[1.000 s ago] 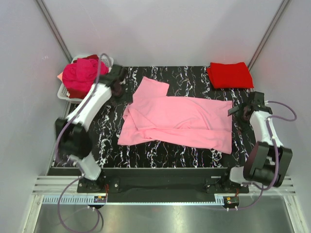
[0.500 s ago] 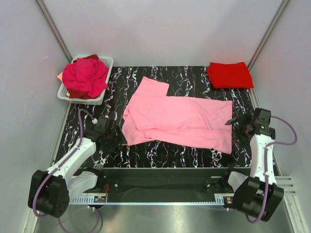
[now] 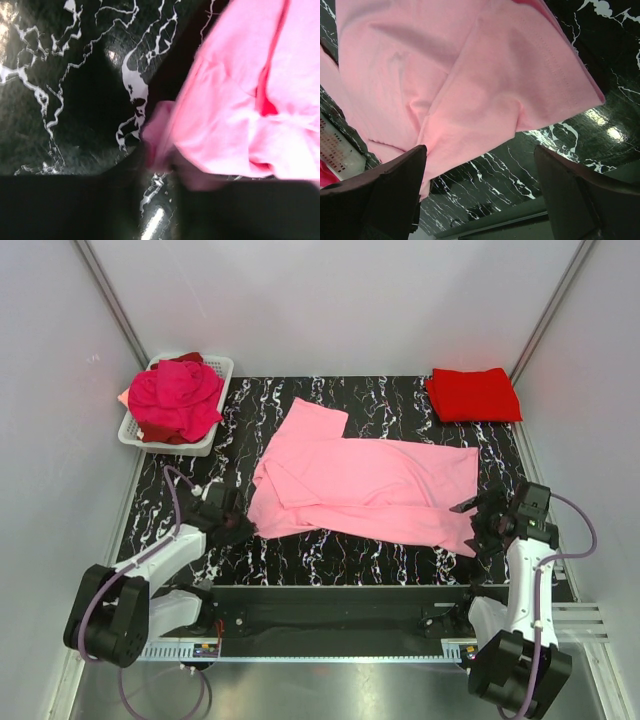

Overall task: Fold and stack the t-shirts
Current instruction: Fold the tshirt

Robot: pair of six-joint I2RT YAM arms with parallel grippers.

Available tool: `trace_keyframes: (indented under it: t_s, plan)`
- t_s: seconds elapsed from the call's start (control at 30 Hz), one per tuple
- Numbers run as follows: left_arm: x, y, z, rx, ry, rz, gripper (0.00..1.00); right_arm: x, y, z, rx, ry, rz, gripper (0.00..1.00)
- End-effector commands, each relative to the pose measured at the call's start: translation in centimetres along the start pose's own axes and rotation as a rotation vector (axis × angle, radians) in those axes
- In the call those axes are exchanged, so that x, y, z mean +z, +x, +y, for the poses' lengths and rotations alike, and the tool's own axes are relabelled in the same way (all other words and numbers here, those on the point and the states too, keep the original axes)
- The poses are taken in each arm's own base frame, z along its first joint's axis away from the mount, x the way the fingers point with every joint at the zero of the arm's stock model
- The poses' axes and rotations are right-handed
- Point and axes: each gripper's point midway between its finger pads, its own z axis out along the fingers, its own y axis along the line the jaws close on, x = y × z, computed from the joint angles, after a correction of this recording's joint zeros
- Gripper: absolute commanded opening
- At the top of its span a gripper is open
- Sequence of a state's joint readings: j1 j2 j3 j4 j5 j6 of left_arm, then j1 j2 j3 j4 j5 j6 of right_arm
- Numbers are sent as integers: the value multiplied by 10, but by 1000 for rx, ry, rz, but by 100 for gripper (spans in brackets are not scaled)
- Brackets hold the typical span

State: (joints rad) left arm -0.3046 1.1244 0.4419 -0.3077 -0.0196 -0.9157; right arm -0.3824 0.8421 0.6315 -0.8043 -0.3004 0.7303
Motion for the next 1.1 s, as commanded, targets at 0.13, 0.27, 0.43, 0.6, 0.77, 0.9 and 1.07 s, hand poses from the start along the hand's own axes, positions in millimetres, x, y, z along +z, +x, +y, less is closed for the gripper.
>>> trace_keyframes:
  t_s: [0.13,0.27,0.43,0.6,0.77,0.9,1.07]
  plan:
    - [-18,-84,-37,-19,0,-251,0,4,11,-20,19,83,32,95]
    - [-25,-110,-42,-28,-14,-279,0,11,19,-38,56,163,55,94]
    - [-16,-133,-47,-67,13,-249,0,18,33,-50,61,205,106,84]
    - [-4,-132,-48,-75,21,-220,0,17,66,-49,6,188,158,72]
    - [-1,-127,-47,-79,23,-207,0,22,97,-58,-13,236,232,72]
    - [-7,-128,-46,-75,24,-217,0,27,91,-57,-2,242,190,69]
    - [-16,-132,-44,-64,11,-239,0,36,84,-55,-28,300,194,63]
